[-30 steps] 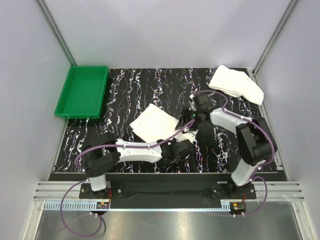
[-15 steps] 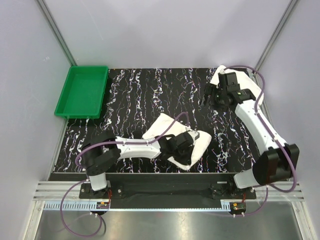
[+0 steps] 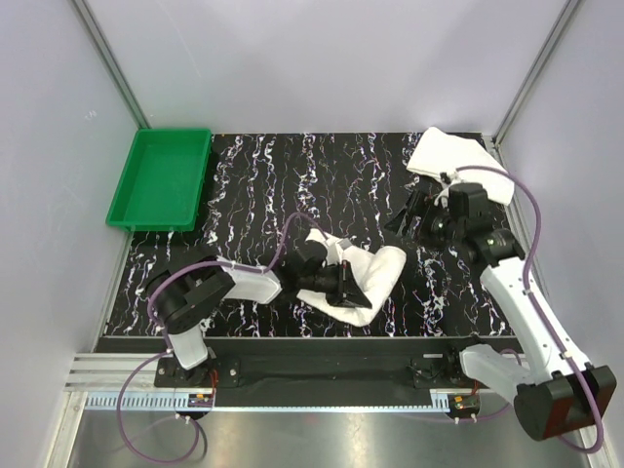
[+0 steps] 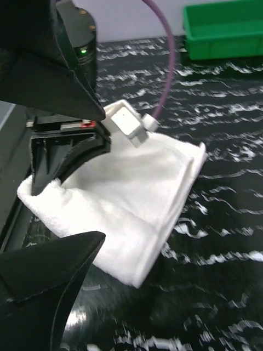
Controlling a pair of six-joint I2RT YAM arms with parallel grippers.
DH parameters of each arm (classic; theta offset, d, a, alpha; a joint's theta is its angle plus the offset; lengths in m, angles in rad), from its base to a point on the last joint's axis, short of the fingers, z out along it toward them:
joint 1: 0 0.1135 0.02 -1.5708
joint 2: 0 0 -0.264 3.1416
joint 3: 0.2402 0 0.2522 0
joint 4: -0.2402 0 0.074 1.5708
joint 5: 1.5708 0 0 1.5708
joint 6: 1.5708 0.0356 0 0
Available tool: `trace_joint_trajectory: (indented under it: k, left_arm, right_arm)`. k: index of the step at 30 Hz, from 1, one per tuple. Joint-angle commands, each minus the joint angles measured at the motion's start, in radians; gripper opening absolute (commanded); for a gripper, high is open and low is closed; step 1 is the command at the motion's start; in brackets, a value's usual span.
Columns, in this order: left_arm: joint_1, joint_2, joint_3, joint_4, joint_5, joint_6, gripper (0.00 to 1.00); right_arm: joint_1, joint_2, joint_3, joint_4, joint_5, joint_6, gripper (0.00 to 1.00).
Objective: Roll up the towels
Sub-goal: Roll the towel
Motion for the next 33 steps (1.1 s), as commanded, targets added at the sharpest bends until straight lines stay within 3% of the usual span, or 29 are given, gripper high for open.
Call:
trace_joint_trajectory:
  k: [1, 5, 8, 16, 33]
  left_arm:
    - [0.025, 0.024, -0.043, 0.367, 0.140, -0.237, 0.00]
    - [0.062, 0.062, -0.134, 0.624, 0.141, -0.399, 0.00]
    - [0.084, 0.090, -0.191, 0.711, 0.121, -0.485, 0.00]
    - [0.107, 0.100, -0.274, 0.667, 0.068, -0.497, 0.00]
    - [0.131, 0.111, -0.312, 0.529, 0.031, -0.465, 0.00]
  right_arm:
    - [0.004, -0.074, -0.126, 0.174, -0.213, 0.090, 0.90]
    - [0.006, -0.115, -0.268, 0.327, -0.290, 0.165, 0.90]
    - [0.006, -0.138, -0.344, 0.386, -0.312, 0.210, 0.90]
    - [0.006, -0.152, -0.416, 0.424, -0.328, 0.242, 0.87]
    - [0.055, 0.006, -0.555, 0.791, -0.404, 0.363, 0.83]
